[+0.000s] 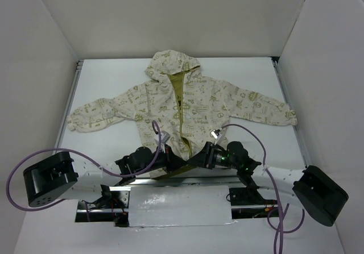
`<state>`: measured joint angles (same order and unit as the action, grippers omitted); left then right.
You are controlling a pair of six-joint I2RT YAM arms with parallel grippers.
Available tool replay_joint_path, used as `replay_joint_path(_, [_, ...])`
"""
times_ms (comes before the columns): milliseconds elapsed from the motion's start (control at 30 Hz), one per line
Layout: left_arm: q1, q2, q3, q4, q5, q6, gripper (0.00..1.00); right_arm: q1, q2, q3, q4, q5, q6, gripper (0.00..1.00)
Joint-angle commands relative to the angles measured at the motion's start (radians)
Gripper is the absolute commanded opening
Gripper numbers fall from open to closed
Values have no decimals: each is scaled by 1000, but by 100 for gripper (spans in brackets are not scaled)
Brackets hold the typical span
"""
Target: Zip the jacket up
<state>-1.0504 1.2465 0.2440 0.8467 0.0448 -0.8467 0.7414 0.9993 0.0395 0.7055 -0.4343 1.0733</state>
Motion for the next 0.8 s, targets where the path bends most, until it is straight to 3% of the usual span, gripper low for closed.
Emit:
replay_joint_path(0, [3, -33, -17, 101, -19, -23, 0, -5, 24, -125, 77, -14, -9, 52])
replay_joint_path(433, [7, -58, -25, 80, -40, -23, 0, -5, 140, -136, 282, -73, 28, 49])
replay_joint_path(767, [13, -71, -34, 77, -40, -20, 0, -5, 171, -136, 318, -90, 39, 49])
